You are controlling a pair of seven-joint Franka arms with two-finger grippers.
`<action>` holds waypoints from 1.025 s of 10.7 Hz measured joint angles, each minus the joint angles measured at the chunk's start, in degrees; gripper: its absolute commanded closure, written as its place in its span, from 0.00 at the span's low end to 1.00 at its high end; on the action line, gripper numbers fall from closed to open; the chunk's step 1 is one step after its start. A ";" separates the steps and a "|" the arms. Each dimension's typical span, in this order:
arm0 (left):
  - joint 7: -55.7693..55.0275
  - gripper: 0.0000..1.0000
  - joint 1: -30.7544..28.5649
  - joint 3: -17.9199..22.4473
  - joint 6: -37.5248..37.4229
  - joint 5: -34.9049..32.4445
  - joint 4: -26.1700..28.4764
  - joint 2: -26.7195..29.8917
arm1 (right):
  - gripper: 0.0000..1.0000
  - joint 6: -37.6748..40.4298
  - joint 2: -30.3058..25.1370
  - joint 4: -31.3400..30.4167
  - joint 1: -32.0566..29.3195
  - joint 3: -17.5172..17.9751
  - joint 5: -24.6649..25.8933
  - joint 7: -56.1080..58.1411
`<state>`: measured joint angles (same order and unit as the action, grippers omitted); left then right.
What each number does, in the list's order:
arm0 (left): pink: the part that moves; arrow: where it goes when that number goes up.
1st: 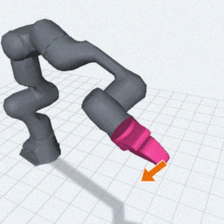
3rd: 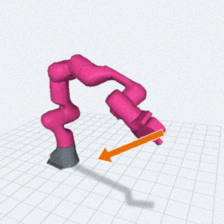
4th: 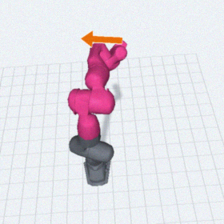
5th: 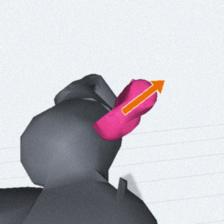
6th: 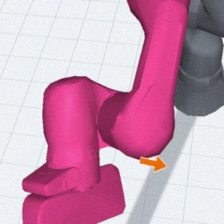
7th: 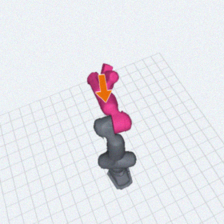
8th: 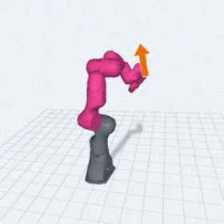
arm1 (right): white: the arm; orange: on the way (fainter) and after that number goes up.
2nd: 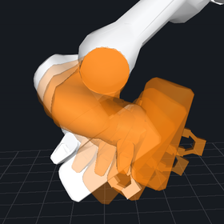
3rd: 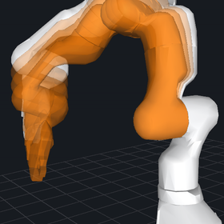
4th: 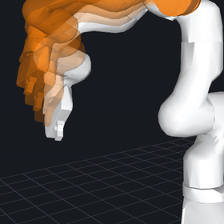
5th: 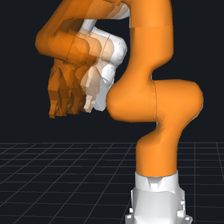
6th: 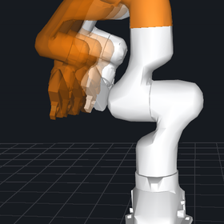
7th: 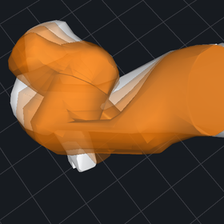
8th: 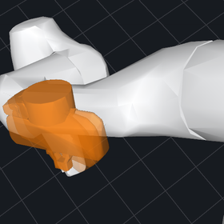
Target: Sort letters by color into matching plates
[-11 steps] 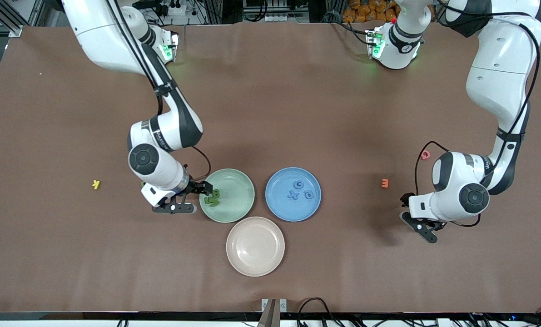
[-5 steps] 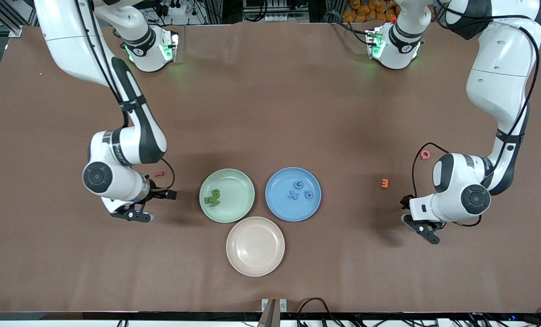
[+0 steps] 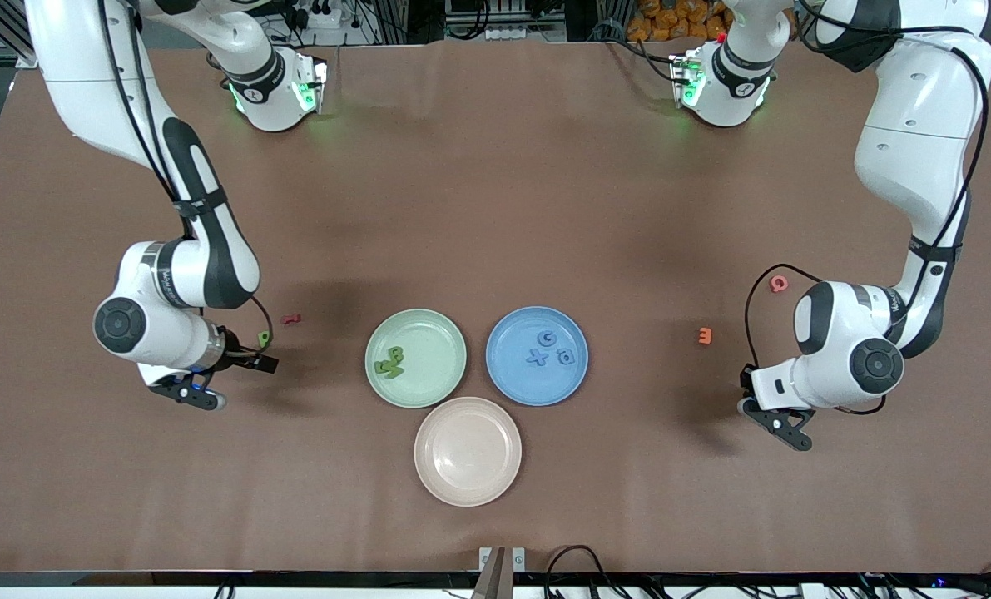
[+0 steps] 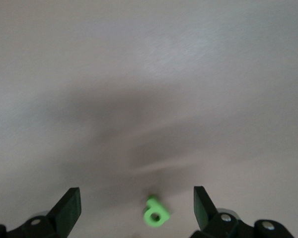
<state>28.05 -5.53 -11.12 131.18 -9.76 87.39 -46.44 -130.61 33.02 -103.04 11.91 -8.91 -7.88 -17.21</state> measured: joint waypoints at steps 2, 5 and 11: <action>-0.57 1.00 0.10 -0.17 0.01 0.00 -0.05 0.00 | 0.00 -7.44 -1.55 -6.38 -1.86 -0.01 -0.04 -0.03; -4.88 1.00 1.15 -0.89 0.02 0.00 -0.64 0.51 | 0.00 -11.40 -2.67 -10.58 -1.96 0.01 -0.12 -0.25; -22.90 1.00 8.30 -1.35 -0.74 0.00 -1.52 2.34 | 0.00 -16.48 -3.02 -15.92 -1.74 0.66 -0.78 -0.27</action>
<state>5.15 2.77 -12.46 130.44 -9.75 85.87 -44.10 -147.09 30.01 -118.96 10.16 -8.25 -8.66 -17.47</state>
